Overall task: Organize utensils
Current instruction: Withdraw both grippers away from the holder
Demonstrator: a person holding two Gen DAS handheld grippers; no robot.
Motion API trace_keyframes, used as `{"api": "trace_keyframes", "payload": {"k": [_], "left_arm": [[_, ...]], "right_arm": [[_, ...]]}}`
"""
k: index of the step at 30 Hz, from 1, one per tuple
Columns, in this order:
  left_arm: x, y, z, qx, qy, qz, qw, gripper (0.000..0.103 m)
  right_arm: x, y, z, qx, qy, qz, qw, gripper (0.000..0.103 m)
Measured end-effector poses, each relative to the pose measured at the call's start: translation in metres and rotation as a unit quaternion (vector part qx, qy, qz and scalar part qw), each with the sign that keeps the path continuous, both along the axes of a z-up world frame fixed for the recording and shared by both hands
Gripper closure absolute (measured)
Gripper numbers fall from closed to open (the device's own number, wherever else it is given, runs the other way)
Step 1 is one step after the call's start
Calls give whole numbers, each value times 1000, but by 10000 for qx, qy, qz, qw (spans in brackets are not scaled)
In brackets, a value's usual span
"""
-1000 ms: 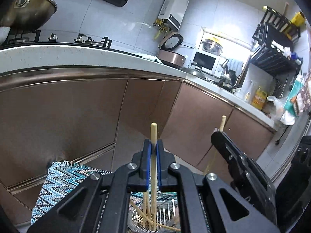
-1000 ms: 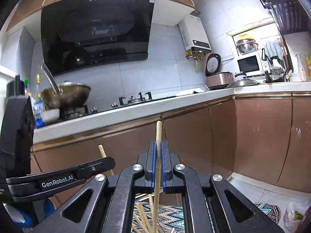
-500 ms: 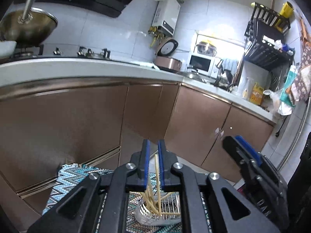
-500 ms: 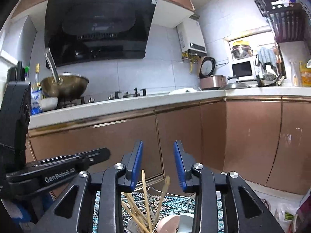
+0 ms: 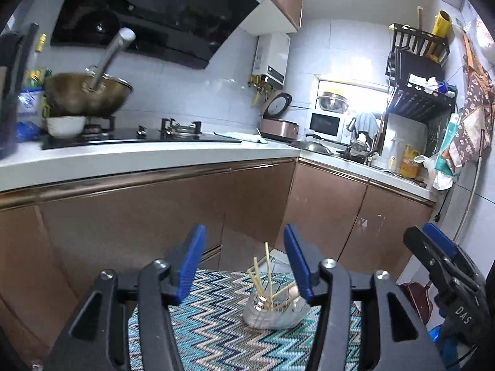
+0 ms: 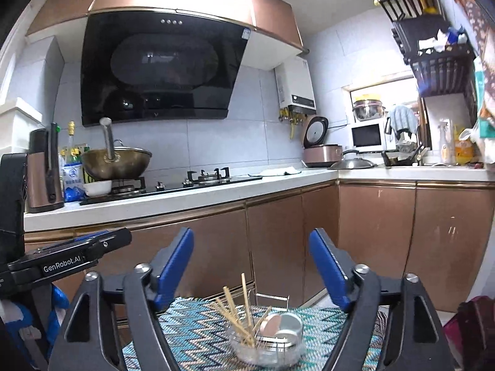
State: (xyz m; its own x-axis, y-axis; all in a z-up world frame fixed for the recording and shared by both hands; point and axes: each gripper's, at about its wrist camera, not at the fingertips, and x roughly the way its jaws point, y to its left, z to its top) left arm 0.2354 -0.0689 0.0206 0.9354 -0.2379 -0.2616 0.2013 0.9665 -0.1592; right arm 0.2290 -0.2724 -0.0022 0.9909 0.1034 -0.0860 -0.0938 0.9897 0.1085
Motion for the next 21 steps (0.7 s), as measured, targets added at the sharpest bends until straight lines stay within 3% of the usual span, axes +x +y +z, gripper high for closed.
{"api": "trace_keyframes", "payload": {"k": [10, 15, 18, 21], "left_arm": [[-95, 12, -4, 507, -183, 201, 9983, 42], [-134, 18, -7, 687, -313, 426, 9962, 41], [-149, 25, -7, 750, -386, 716, 9939, 33], [-165, 30, -6, 805, -470, 960, 9910, 32]], "right_arm": [[-86, 12, -16, -30, 332, -333, 9989, 0], [-118, 16, -19, -61, 437, -559, 9975, 0], [-134, 18, -19, -37, 416, -658, 9970, 0], [-146, 20, -18, -43, 432, -756, 9962, 0]]}}
